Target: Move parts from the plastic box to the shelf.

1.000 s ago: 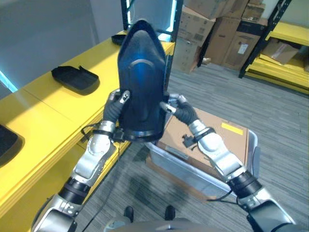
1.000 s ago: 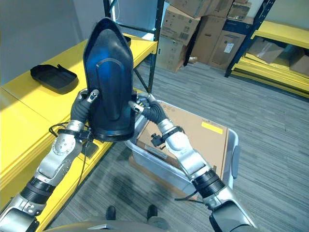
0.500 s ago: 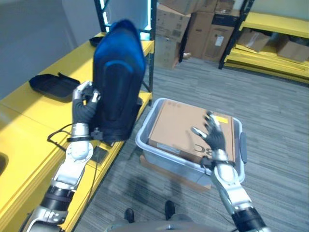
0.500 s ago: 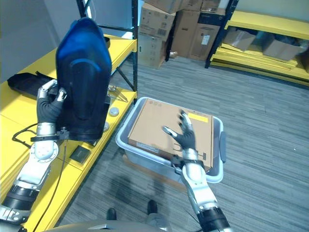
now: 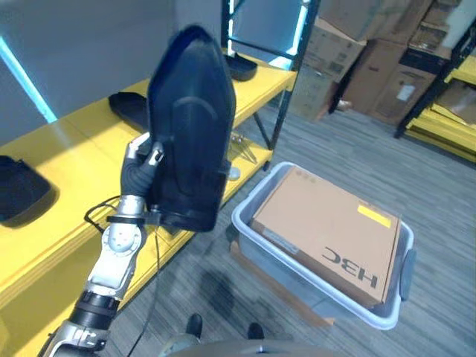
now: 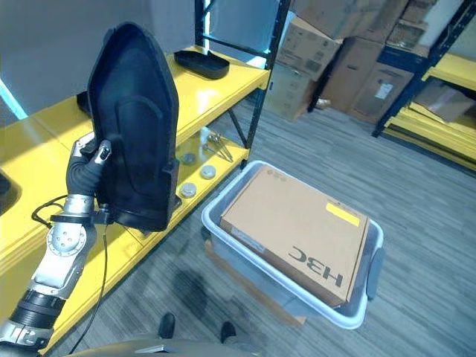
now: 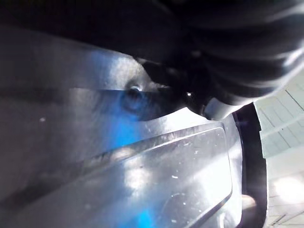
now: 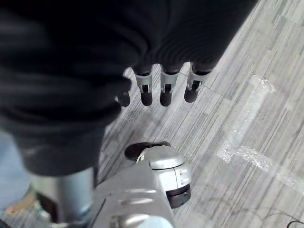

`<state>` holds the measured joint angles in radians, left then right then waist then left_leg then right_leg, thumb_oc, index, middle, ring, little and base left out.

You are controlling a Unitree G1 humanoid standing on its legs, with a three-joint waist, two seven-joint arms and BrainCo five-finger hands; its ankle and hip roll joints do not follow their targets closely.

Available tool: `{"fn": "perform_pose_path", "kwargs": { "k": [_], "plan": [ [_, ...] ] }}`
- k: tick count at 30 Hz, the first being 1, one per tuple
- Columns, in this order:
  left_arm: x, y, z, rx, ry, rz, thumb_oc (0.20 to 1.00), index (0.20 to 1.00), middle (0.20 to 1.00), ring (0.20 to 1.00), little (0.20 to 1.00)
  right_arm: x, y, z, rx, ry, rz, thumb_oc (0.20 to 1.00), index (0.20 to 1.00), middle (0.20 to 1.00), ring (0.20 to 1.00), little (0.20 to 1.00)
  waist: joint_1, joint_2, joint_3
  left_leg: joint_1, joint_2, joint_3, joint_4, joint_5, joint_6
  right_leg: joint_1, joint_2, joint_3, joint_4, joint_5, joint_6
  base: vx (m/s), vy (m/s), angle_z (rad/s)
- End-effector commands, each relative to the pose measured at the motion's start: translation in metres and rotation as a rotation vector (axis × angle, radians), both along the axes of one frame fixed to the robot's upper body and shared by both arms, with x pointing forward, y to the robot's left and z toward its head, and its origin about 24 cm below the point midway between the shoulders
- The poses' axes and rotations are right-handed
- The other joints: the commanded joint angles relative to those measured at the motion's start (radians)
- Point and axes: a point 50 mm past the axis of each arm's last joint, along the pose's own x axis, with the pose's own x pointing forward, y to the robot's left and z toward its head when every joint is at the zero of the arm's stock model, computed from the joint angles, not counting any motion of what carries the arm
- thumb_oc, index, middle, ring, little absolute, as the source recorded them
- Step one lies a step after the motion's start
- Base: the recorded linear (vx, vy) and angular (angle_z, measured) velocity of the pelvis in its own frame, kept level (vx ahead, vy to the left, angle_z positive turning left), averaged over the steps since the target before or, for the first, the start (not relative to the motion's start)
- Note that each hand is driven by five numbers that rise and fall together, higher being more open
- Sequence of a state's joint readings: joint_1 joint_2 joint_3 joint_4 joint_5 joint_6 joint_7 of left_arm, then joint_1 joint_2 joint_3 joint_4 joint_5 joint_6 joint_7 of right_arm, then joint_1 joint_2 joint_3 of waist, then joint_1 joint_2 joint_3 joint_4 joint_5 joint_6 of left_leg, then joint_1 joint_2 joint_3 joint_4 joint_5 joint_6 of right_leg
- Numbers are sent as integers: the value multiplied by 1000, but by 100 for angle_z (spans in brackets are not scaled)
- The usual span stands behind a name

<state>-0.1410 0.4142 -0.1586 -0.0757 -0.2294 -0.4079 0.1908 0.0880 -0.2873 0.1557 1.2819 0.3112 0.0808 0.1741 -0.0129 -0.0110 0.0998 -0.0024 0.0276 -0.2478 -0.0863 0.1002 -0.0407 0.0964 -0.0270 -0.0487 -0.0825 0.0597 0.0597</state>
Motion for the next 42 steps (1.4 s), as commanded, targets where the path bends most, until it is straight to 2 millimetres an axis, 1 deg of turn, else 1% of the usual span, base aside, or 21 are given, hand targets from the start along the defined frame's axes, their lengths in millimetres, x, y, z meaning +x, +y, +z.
{"fn": "perform_pose_path", "kwargs": {
  "k": [1,3,5,9,12,14,18,20,21,23,24,26,28,32,34,35,36,37,38,39,42],
  "plan": [
    [1,4,49,-49,-197,4,200,200,200,200,200,6,13,-2,72,92,30,1000,1000,1000,1000,1000,24,-10,25,32,-22,41,-1,-13,16,-23,-29,16,59,-1,-4,13,-270,51],
    [-1,7,49,-54,-198,25,200,200,200,200,200,5,13,-3,58,131,74,1000,1000,1000,1000,1000,46,-2,38,2,-6,61,-1,20,-12,-15,-29,-20,35,6,-4,-50,-121,39],
    [-5,8,54,-83,-210,33,200,200,200,200,200,17,11,-1,20,122,163,1000,1000,1000,1000,1000,83,13,79,-87,25,144,0,78,-61,18,-36,-72,6,3,5,-94,-104,78],
    [-5,10,49,-81,-194,43,200,200,200,200,200,35,6,2,-34,119,263,1000,1000,1000,1000,1000,97,20,106,-125,80,324,37,105,-83,25,-49,-202,-4,1,5,-160,-7,141],
    [-14,18,38,-62,-172,119,200,200,200,200,200,45,-5,7,-82,130,223,1000,1000,1000,1000,1000,105,1,89,-76,93,336,99,41,-59,-12,-88,-242,-2,26,3,-160,190,88],
    [-19,26,31,-82,-143,167,200,200,200,200,200,47,-16,11,-123,149,246,1000,1000,1000,1000,1000,96,-3,70,-19,123,332,129,41,-57,-40,-107,-264,0,42,2,-129,318,58],
    [-22,29,27,-102,-115,162,200,200,200,200,200,48,-22,12,-136,148,267,1000,1000,1000,1000,1000,79,19,52,28,207,381,97,81,-99,-44,-125,-303,1,38,9,-92,306,94],
    [-23,25,20,-137,-80,120,200,200,200,200,200,56,-22,14,-146,143,285,1000,1000,1000,1000,1000,70,42,41,48,261,424,55,133,-134,-41,-158,-331,-2,45,29,-86,456,98],
    [-23,23,19,-139,-76,112,200,200,200,200,200,57,-22,15,-147,146,295,1000,1000,1000,1000,1000,69,47,39,52,265,430,48,141,-139,-39,-164,-335,-5,49,33,-51,446,108],
    [-24,20,18,-133,-74,97,200,200,200,200,200,59,-23,15,-153,152,304,1000,1000,1000,1000,1000,73,56,37,50,253,427,38,128,-138,-30,-184,-334,-5,54,46,-32,385,114],
    [-25,16,15,-139,-71,49,200,200,200,200,200,61,-21,15,-166,156,322,1000,1000,1000,1000,1000,78,62,31,65,228,462,20,84,-133,-15,-226,-354,-5,71,75,-26,445,76],
    [-25,15,16,-133,-70,28,200,200,200,200,200,61,-20,15,-174,149,326,1000,1000,1000,1000,1000,80,59,27,70,212,474,17,56,-125,-11,-246,-361,-4,81,90,-6,396,41],
    [-23,10,17,-95,-69,-46,200,200,200,200,200,69,-13,13,-220,91,301,1000,1000,1000,1000,1000,94,56,24,73,158,479,18,2,-85,2,-297,-373,16,107,120,25,441,39],
    [-17,-3,30,-3,-105,-124,200,200,200,200,200,90,-7,17,-300,-37,169,1000,1000,1000,1000,1000,100,43,45,69,74,470,56,-62,-18,-42,-394,-376,130,170,119,-2,336,13],
    [-11,-8,37,9,-119,-137,200,200,200,200,200,97,-9,20,-338,-76,162,1000,1000,1000,1000,1000,76,53,58,75,51,452,60,-72,14,-83,-343,-300,201,130,100,34,364,-5],
    [-8,-12,40,5,-129,-149,200,200,200,200,200,96,-10,20,-349,-93,146,1000,1000,1000,1000,1000,45,62,61,77,32,417,52,-75,34,-108,-255,-236,219,75,80,36,212,-3],
    [-8,-12,40,5,-130,-150,200,200,200,200,200,96,-10,20,-349,-93,145,1000,1000,1000,1000,1000,44,62,59,73,32,416,52,-73,34,-112,-252,-235,218,76,78,73,304,-2],
    [-5,-16,43,-8,-132,-156,200,200,200,200,200,94,-9,19,-346,-92,146,1000,1000,1000,1000,1000,18,61,58,75,1,391,41,-77,50,-117,-161,-193,197,29,62,48,160,21],
    [-5,-16,43,-13,-131,-156,200,200,200,200,200,93,-9,19,-345,-87,149,1000,1000,1000,1000,1000,15,60,57,76,-3,388,40,-79,52,-115,-152,-191,194,25,60,110,253,51],
    [-2,-21,44,-31,-129,-166,200,200,200,200,200,83,-12,17,-352,-66,142,1000,1000,1000,1000,1000,-3,49,55,79,-44,366,30,-85,64,-101,-82,-164,145,20,38,89,132,56],
    [-2,-27,41,-42,-125,-184,200,200,200,200,200,68,-20,15,-350,-26,123,1000,1000,1000,1000,1000,-30,41,50,83,-87,319,16,-83,74,-89,-13,-99,81,39,18,119,107,66]
  ]
}}
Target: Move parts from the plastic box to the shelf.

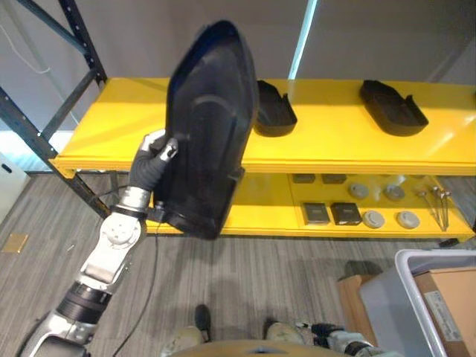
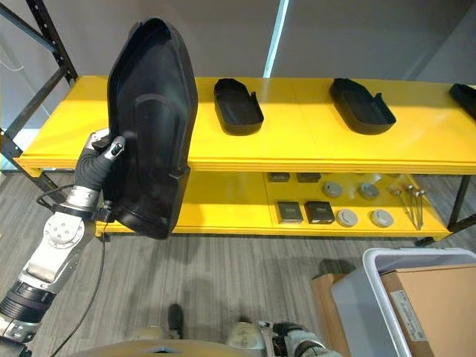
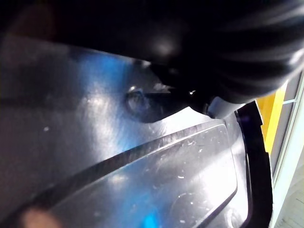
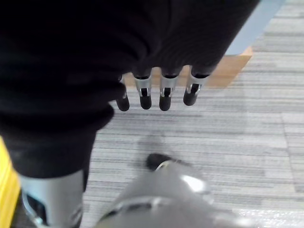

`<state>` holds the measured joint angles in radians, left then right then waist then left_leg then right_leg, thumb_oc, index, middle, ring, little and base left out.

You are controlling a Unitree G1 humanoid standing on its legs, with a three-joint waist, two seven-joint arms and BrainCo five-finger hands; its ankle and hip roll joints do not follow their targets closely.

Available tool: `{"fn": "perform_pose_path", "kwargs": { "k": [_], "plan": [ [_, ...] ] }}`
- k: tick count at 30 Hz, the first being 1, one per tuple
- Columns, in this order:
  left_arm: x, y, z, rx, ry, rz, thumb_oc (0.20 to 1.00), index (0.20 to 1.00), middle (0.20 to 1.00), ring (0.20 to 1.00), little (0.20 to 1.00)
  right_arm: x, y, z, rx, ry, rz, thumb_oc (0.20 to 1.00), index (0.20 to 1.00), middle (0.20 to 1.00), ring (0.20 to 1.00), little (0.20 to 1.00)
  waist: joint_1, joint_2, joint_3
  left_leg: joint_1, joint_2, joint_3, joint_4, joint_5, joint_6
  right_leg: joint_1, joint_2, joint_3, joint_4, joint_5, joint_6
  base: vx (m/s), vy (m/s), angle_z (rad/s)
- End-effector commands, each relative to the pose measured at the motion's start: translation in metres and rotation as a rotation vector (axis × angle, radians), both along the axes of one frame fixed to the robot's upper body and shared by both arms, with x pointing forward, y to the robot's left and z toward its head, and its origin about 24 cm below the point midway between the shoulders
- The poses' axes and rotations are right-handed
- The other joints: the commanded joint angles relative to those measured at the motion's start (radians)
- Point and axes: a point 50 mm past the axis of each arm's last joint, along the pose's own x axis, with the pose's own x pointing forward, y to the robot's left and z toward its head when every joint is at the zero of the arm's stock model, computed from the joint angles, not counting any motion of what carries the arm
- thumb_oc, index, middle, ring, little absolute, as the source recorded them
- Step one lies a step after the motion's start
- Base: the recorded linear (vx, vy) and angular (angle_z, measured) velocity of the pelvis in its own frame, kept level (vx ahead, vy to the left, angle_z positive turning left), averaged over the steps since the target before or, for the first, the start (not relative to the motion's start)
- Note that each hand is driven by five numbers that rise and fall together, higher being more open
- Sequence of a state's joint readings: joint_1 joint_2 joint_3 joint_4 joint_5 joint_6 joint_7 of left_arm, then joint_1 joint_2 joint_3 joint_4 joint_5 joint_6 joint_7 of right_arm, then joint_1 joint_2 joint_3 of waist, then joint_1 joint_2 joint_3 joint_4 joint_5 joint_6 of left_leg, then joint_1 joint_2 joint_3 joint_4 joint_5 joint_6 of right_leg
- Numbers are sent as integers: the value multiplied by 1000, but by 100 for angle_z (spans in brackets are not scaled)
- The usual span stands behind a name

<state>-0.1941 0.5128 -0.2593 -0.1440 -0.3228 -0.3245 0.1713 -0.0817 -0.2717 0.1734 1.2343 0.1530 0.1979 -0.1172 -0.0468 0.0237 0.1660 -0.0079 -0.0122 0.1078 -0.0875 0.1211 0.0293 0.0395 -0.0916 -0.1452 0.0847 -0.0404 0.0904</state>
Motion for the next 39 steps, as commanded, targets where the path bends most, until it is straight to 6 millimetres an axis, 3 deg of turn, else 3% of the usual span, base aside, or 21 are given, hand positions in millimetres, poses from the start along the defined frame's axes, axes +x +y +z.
{"fn": "perform_pose_path", "kwargs": {
  "k": [1,3,5,8,9,10,13,14,15,16,17,18,20,24,27,31,32,35,39],
  "plan": [
    [-6,-14,28,-99,-155,-63,200,200,200,200,200,-7,-18,3,-45,27,-40,1000,1000,1000,1000,1000,-2,6,-17,86,-59,-50,15,-102,6,-36,68,23,-97,147,-16,96,69,104],
    [-6,-19,27,-90,-160,-88,200,200,200,200,200,-19,-24,2,-38,73,-77,1000,1000,1000,1000,1000,-12,8,-18,76,-93,-80,18,-102,13,-56,104,73,-115,169,-25,87,15,93],
    [-6,-20,29,-76,-162,-89,200,200,200,200,200,-21,-25,2,-24,84,-91,1000,1000,1000,1000,1000,-11,5,-16,67,-106,-80,44,-120,17,-60,108,80,-122,171,-28,64,-59,37],
    [-6,-20,30,-90,-156,-106,200,200,200,200,200,-23,-30,4,-14,81,-108,1000,1000,1000,1000,1000,-14,-8,-8,33,-136,-67,213,-191,16,-73,81,79,-109,166,-42,55,-34,18],
    [-6,-19,29,-116,-143,-122,200,200,200,200,200,-22,-35,5,-20,72,-114,1000,1000,1000,1000,1000,-10,-7,1,6,-136,-46,312,-184,3,-66,70,53,-103,158,-55,119,-24,65],
    [-4,-17,27,-136,-122,-136,200,200,200,200,200,-22,-40,7,-20,54,-134,1000,1000,1000,1000,1000,-8,-12,26,-99,-122,-35,551,-112,-43,-47,51,38,-94,154,-78,98,-21,69],
    [0,-16,25,-140,-113,-146,200,200,200,200,200,-16,-39,8,15,-2,-180,1000,1000,1000,1000,1000,-3,-22,42,-204,-95,-33,661,-80,-68,-11,49,63,-106,151,-86,184,28,39],
    [0,-14,23,-131,-111,-138,200,200,200,200,200,-7,-35,8,42,-22,-140,1000,1000,1000,1000,1000,-6,-20,37,-194,-15,-30,570,-56,-70,3,52,80,-109,141,-81,248,137,11],
    [-1,-14,22,-131,-110,-138,200,200,200,200,200,-6,-35,9,42,-21,-132,1000,1000,1000,1000,1000,-5,-20,39,-186,-11,-28,560,-54,-70,7,51,83,-108,140,-81,307,223,-9],
    [-2,-13,21,-142,-101,-142,200,200,200,200,200,-3,-34,9,39,-19,-90,1000,1000,1000,1000,1000,-7,-11,32,-158,26,-31,460,-31,-75,8,56,90,-106,132,-75,280,293,-32],
    [-3,-15,19,-156,-78,-166,200,200,200,200,200,2,-33,10,35,-18,-45,1000,1000,1000,1000,1000,-6,8,23,-140,74,-60,279,4,-89,12,62,121,-110,120,-63,315,331,-24],
    [-4,-16,18,-155,-76,-167,200,200,200,200,200,2,-33,10,36,-17,-39,1000,1000,1000,1000,1000,-2,8,26,-118,81,-63,231,20,-95,22,59,134,-113,116,-61,318,351,-5],
    [-7,-17,13,-132,-62,-141,200,200,200,200,200,13,-32,13,66,-26,-36,1000,1000,1000,1000,1000,22,11,29,-145,105,-177,139,78,-118,43,54,227,-115,101,-53,309,322,-43],
    [-5,-15,14,-123,-67,-146,200,200,200,200,200,12,-36,14,52,-1,-5,1000,1000,1000,1000,1000,26,16,33,-152,118,-164,100,64,-117,57,37,250,-89,72,-47,212,336,-98],
    [-2,-12,10,-89,-59,-144,200,200,200,200,200,-3,-36,10,49,17,-91,1000,1000,1000,1000,1000,26,26,18,-109,88,-176,100,8,-90,36,5,221,-40,60,-26,173,395,-58],
    [2,-6,13,-66,-54,-116,200,200,200,200,200,-16,-22,2,53,36,-58,1000,1000,1000,1000,1000,30,24,6,-67,38,-178,88,-33,-47,12,-22,197,15,53,-4,112,211,-6],
    [4,-3,16,-70,-52,-105,200,200,200,200,200,-19,-18,0,67,24,-75,1000,1000,1000,1000,1000,28,22,9,-49,27,-177,87,-46,-31,-35,-40,173,72,82,15,86,134,0],
    [4,4,16,-74,-45,-58,200,200,200,200,200,-18,-12,-2,86,2,-75,1000,1000,1000,1000,1000,26,21,15,-19,29,-158,76,-56,-16,-80,-57,143,128,107,24,100,84,-5],
    [4,18,16,-114,-39,35,200,200,200,200,200,-27,-6,-5,57,8,-66,1000,1000,1000,1000,1000,-1,7,22,11,8,-148,39,-67,-12,-105,-17,166,0,151,20,123,-13,1]
  ]
}}
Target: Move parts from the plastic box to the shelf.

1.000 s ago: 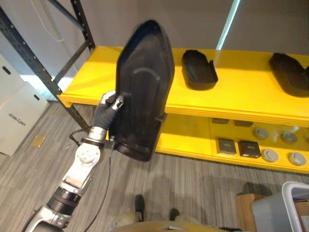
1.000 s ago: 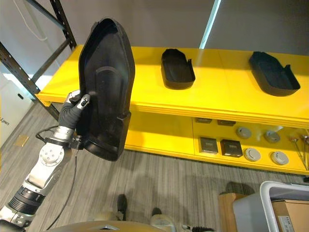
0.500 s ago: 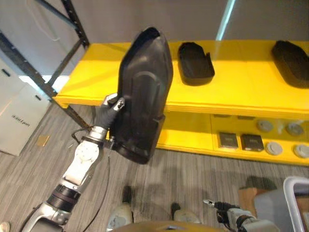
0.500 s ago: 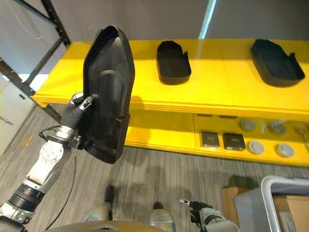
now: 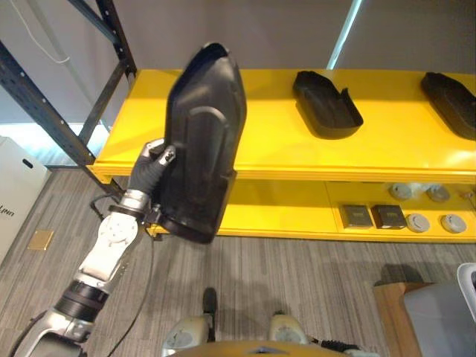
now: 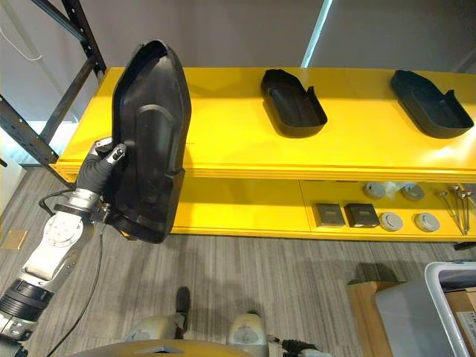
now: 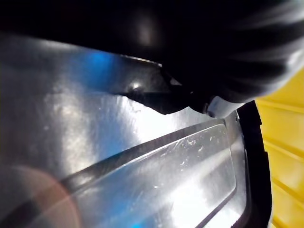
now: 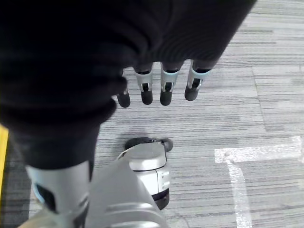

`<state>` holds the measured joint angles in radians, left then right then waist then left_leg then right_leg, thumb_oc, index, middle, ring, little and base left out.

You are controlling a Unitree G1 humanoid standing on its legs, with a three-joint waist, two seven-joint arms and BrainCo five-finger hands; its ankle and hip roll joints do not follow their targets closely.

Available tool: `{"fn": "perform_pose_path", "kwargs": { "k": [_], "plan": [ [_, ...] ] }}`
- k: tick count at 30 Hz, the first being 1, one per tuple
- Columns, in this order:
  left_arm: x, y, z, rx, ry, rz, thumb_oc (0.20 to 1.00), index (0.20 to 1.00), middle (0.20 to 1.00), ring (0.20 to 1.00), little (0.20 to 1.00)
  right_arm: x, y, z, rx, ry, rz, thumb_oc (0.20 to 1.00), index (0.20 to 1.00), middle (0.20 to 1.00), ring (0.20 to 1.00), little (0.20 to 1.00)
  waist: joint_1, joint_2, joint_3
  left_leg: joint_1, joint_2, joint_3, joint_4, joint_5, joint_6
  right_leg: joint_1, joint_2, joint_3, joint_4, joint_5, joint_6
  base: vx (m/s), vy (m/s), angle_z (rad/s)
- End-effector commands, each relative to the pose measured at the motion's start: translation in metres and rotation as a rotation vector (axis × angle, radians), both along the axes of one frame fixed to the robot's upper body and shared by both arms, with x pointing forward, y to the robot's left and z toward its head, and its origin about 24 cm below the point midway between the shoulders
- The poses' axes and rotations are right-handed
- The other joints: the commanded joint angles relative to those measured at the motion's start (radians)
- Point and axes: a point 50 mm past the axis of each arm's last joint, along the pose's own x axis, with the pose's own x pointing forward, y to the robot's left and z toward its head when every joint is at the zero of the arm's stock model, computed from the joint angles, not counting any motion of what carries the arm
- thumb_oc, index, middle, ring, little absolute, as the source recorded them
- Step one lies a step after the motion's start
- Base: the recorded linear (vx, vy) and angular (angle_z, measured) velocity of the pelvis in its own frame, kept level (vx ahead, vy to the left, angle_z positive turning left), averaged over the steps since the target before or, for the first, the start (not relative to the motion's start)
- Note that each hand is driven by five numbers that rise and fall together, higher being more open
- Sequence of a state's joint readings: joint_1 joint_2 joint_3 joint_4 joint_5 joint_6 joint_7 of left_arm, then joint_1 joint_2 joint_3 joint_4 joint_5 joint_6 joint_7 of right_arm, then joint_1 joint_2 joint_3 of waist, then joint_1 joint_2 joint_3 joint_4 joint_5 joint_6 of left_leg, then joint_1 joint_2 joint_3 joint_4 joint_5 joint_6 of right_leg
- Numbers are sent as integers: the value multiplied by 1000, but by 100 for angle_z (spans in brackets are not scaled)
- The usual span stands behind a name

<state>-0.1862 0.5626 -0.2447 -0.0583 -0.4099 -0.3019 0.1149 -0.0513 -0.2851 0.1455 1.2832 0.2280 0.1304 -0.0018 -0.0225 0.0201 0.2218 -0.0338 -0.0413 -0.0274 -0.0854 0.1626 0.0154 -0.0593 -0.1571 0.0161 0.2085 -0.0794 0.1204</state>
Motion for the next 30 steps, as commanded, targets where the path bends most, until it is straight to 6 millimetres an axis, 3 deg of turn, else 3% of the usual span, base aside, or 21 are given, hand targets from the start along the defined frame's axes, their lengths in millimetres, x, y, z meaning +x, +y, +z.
{"fn": "perform_pose_path", "kwargs": {
  "k": [1,4,7,9,12,16,22,23,30],
  "plan": [
    [-3,-1,33,-127,-160,31,200,200,200,200,200,-10,-3,-1,-64,18,9,1000,1000,1000,1000,1000,-27,10,-33,38,35,-14,36,-110,2,-8,50,7,-130,195,-10,76,-78,30],
    [1,12,43,-172,-179,142,200,200,200,200,200,-6,2,-1,-5,17,23,1000,1000,1000,1000,1000,-44,1,-12,35,12,-25,26,-128,13,-55,78,55,-195,236,-19,55,-157,18],
    [7,17,39,-243,-126,172,200,200,200,200,200,-11,5,-3,-10,20,34,1000,1000,1000,1000,1000,-44,-1,-1,21,3,-27,39,-139,18,-39,91,53,-209,214,-30,56,-180,6],
    [11,19,33,-297,-90,199,200,200,200,200,200,-9,1,-2,-4,-6,-64,1000,1000,1000,1000,1000,-43,-1,11,5,-3,-32,39,-129,11,-35,98,40,-233,214,-40,53,-163,23],
    [15,23,35,-344,-89,209,200,200,200,200,200,5,-3,3,24,-24,-29,1000,1000,1000,1000,1000,-49,7,28,-12,19,-18,12,-102,-12,-36,104,35,-273,222,-46,47,-75,14],
    [27,33,39,-315,-46,245,200,200,200,200,200,4,0,2,57,-1,7,1000,1000,1000,1000,1000,-64,14,31,-25,41,-6,7,-86,-27,-36,105,38,-276,214,-51,70,-13,-15],
    [55,76,51,-258,19,353,200,200,200,200,200,4,-11,5,38,13,32,1000,1000,1000,1000,1000,-106,34,48,-35,62,18,2,-69,-43,-49,98,53,-264,205,-53,61,59,-10],
    [68,98,63,-233,59,398,200,200,200,200,200,10,-18,9,26,9,40,1000,1000,1000,1000,1000,-123,42,66,-44,71,28,1,-64,-49,-67,96,63,-253,201,-53,12,91,-15],
    [83,140,84,-141,149,544,200,200,200,200,200,20,-26,14,10,-14,54,1000,1000,1000,1000,1000,-155,51,109,-64,80,46,-2,-58,-50,-99,99,76,-245,201,-53,-3,31,-12]
  ]
}}
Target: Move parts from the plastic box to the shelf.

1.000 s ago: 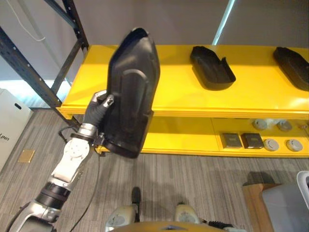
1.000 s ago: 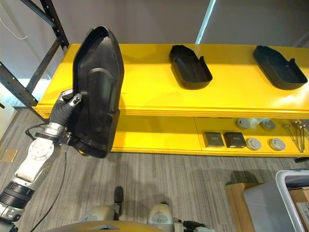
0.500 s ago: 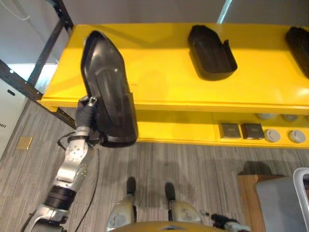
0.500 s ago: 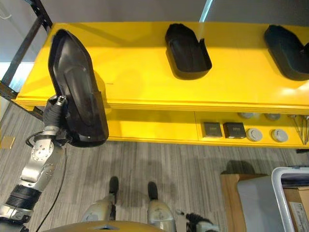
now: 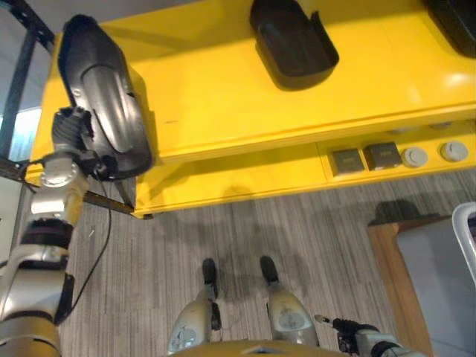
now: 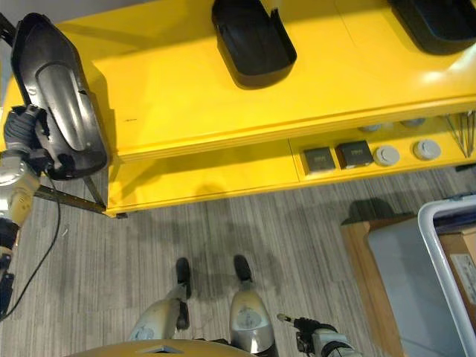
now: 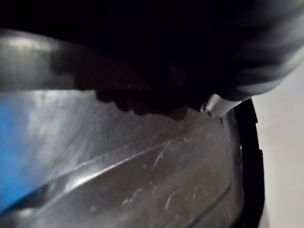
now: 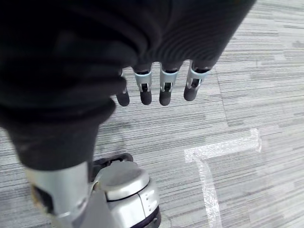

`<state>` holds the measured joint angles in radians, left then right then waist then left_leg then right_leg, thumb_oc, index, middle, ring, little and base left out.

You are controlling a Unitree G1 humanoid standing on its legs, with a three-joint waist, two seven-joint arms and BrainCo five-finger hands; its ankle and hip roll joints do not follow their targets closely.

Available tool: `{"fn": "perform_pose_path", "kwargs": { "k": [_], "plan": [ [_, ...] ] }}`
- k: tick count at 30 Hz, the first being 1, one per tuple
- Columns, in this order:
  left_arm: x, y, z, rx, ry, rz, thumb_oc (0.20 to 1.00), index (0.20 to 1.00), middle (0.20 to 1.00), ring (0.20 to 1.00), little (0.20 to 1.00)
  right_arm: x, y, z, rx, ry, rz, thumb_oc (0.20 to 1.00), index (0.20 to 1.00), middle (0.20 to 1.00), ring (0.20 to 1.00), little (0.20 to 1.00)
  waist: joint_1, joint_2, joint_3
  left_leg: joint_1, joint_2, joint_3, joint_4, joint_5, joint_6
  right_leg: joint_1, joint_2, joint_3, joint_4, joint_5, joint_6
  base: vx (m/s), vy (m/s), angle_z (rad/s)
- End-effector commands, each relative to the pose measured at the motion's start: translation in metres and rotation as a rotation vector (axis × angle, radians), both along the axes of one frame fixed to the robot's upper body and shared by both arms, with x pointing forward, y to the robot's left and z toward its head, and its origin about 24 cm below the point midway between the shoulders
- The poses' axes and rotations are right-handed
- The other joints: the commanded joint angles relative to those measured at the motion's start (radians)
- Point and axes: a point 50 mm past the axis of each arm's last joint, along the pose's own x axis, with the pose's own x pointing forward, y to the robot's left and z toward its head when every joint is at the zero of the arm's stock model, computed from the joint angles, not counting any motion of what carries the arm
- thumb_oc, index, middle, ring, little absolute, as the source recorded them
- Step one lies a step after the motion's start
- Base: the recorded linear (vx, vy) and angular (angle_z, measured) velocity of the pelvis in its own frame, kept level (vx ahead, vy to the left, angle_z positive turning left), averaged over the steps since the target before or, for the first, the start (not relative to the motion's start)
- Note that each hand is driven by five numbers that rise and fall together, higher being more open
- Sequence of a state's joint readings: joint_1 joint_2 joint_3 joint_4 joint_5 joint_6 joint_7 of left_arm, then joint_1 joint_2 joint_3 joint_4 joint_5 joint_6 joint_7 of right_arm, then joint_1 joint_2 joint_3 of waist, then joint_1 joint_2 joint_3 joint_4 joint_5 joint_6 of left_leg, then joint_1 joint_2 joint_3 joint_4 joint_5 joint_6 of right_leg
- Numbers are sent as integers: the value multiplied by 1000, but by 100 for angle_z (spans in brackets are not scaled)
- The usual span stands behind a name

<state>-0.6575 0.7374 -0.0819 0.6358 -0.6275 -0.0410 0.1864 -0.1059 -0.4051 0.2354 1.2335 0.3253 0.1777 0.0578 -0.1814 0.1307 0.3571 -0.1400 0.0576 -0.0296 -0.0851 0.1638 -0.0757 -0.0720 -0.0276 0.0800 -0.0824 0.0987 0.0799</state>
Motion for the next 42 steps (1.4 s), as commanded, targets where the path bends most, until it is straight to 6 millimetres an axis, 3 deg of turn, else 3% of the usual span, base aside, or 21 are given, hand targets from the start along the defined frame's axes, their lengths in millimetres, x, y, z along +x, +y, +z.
{"fn": "perform_pose_path", "kwargs": {
  "k": [1,14,19,20,21,27,35,39,42],
  "plan": [
    [8,12,49,35,-76,5,200,200,200,200,200,-6,7,-4,27,30,34,1000,1000,1000,1000,1000,-1,-59,-18,37,-18,50,-2,-59,41,-92,-29,12,46,25,-12,0,0,0],
    [14,36,107,222,46,178,200,200,200,200,200,14,10,2,34,-36,87,1000,1000,1000,1000,1000,-44,-89,59,-29,-7,94,-2,-41,36,-165,-32,36,36,65,-6,-20,3,-5],
    [15,37,117,236,66,197,222,222,222,222,222,18,12,4,39,-53,106,1000,1000,1000,1000,1000,-52,-96,74,-44,-9,91,-2,-39,36,-181,-30,43,38,71,-6,-33,-9,-1],
    [16,36,118,242,76,183,526,526,526,526,526,19,12,4,39,-56,111,1000,1000,1000,1000,1000,-53,-96,75,-45,-9,91,-2,-40,36,-182,-30,44,38,70,-6,-32,-17,0],
    [18,32,120,276,79,157,1000,1000,1000,1000,1000,21,14,4,39,-61,119,1000,1000,1000,1000,1000,-52,-96,76,-45,-10,90,-2,-42,35,-181,-29,43,36,69,-7,-39,-21,0],
    [23,20,121,359,94,112,1000,1000,1000,1000,1000,26,15,6,39,-66,122,1000,1000,1000,1000,1000,-53,-90,64,-37,-10,98,-2,-47,30,-168,-26,42,22,69,-5,-18,5,0],
    [26,9,119,395,59,66,1000,1000,1000,1000,1000,19,11,3,47,-25,113,1000,1000,1000,1000,1000,-51,-79,1,11,-1,119,-2,-63,21,-120,-12,46,4,57,-2,-18,0,0],
    [23,4,141,443,-60,113,1000,1000,1000,1000,1000,11,5,2,54,21,157,1000,1000,1000,1000,1000,-49,-71,-47,47,5,127,-2,-66,17,-80,-12,46,-1,52,-3,25,23,-3],
    [17,-14,179,519,-247,178,1000,1000,1000,1000,1000,1,1,1,42,74,148,1000,1000,1000,1000,1000,-36,-67,-104,88,14,133,-2,-73,14,-35,-10,34,-5,39,-2,31,2,-9]
  ]
}}
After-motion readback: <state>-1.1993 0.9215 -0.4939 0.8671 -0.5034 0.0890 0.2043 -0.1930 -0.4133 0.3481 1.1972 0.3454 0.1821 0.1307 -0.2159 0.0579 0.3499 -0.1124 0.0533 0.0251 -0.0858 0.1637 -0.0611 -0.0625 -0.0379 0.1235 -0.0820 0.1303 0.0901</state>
